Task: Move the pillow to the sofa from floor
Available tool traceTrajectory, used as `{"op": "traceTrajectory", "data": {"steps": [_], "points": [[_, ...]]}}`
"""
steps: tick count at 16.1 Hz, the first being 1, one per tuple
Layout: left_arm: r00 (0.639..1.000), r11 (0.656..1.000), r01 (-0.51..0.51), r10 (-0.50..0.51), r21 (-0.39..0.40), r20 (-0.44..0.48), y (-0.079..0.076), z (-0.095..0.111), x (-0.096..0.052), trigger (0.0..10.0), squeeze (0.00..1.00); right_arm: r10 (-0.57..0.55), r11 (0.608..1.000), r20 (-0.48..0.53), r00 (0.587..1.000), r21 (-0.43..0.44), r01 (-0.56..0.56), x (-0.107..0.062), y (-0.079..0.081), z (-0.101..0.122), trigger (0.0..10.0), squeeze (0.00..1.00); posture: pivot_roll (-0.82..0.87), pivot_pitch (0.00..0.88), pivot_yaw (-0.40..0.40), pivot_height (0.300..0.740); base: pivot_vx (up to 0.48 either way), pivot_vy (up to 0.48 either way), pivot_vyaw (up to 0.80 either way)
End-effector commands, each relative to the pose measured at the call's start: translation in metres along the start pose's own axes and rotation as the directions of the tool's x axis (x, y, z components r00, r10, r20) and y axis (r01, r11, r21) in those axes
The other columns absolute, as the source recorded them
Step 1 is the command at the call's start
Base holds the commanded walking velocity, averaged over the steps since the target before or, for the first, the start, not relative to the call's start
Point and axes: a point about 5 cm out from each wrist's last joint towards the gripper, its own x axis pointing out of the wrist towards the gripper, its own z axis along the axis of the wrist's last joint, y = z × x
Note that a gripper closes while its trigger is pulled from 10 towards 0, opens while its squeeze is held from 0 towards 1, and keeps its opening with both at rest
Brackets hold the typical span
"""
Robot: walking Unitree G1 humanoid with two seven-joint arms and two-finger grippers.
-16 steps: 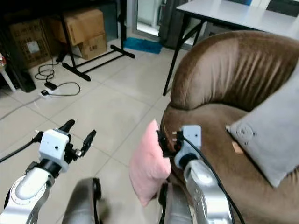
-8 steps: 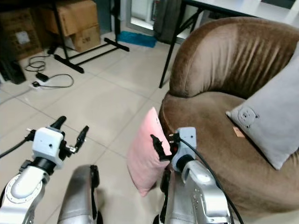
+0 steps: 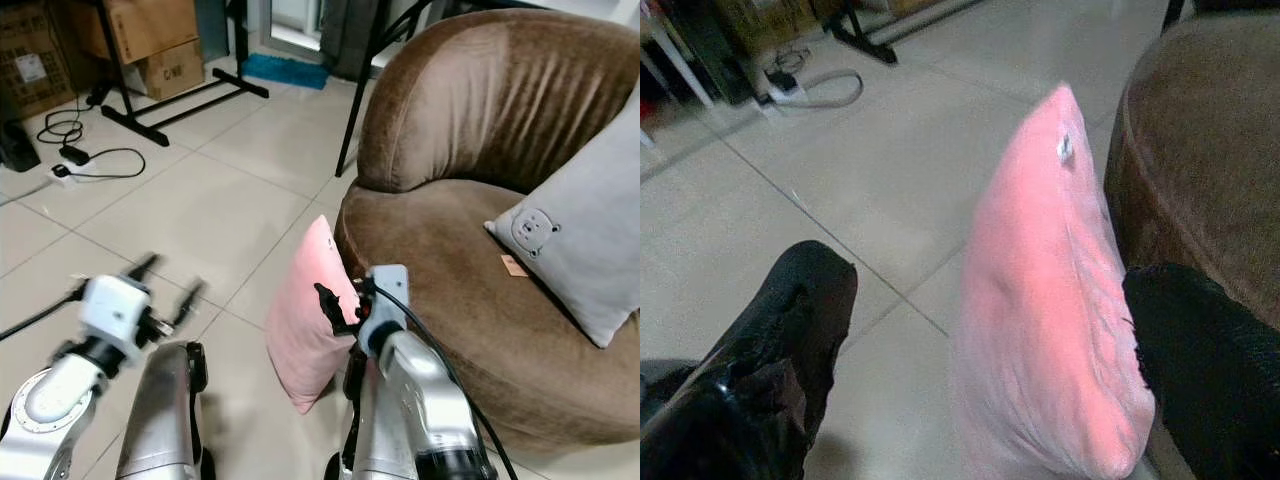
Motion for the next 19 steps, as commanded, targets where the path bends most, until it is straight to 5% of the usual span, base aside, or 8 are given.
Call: {"op": "traceTrajectory", "data": {"steps": [1,3,4,10,12,13,19], "points": [[0.998,0.998,0.059,-0.059,-0.025,-0.014,-0.005,-0.001,0.003,10.0,0.00,-0.020,1.000,-0.014,1.000,-0.023,0.020,0.003,-0.002,-0.003,10.0,1.00,0.04,0.000,-0.049,0.443,0.000,0.000,0.00],[0.977,0.978,0.203,-0.205,-0.052,-0.055,-0.012,-0.005,0.000,10.0,0.00,-0.032,0.996,-0.070,0.997,-0.081,0.027,0.019,0.003,-0.007,10.0,1.00,0.04,0.000,-0.034,0.443,0.000,0.000,0.00],[0.965,0.967,0.247,-0.251,-0.053,-0.072,-0.014,-0.006,-0.003,10.0,0.00,-0.034,0.995,-0.093,0.995,-0.100,0.025,0.026,0.005,-0.009,10.0,0.00,0.04,0.000,-0.025,0.443,0.000,0.000,0.00],[0.943,0.950,0.309,-0.312,-0.043,-0.119,-0.008,-0.005,-0.018,10.0,0.00,-0.290,0.937,-0.151,0.945,-0.246,0.248,0.049,-0.007,-0.018,10.0,0.00,0.08,0.012,-0.005,0.443,0.000,0.000,0.00],[0.927,0.938,0.342,-0.347,-0.060,-0.145,-0.009,-0.006,-0.027,10.0,0.00,-0.264,0.940,-0.247,0.932,-0.283,0.191,0.049,-0.004,-0.037,4.0,0.00,0.09,0.035,-0.004,0.443,0.000,0.000,0.00],[0.923,0.935,0.349,-0.355,-0.063,-0.149,-0.010,-0.006,-0.029,10.0,0.00,-0.249,0.951,-0.278,0.928,-0.253,0.179,0.048,-0.002,-0.044,0.0,0.00,0.09,0.045,-0.006,0.443,0.000,0.000,0.00],[0.917,0.932,0.358,-0.363,-0.063,-0.165,-0.007,-0.003,-0.034,10.0,0.00,-0.267,0.955,-0.252,0.930,-0.197,0.221,0.050,0.000,-0.045,0.0,0.00,0.10,0.069,-0.003,0.443,0.000,0.000,0.00]]}}
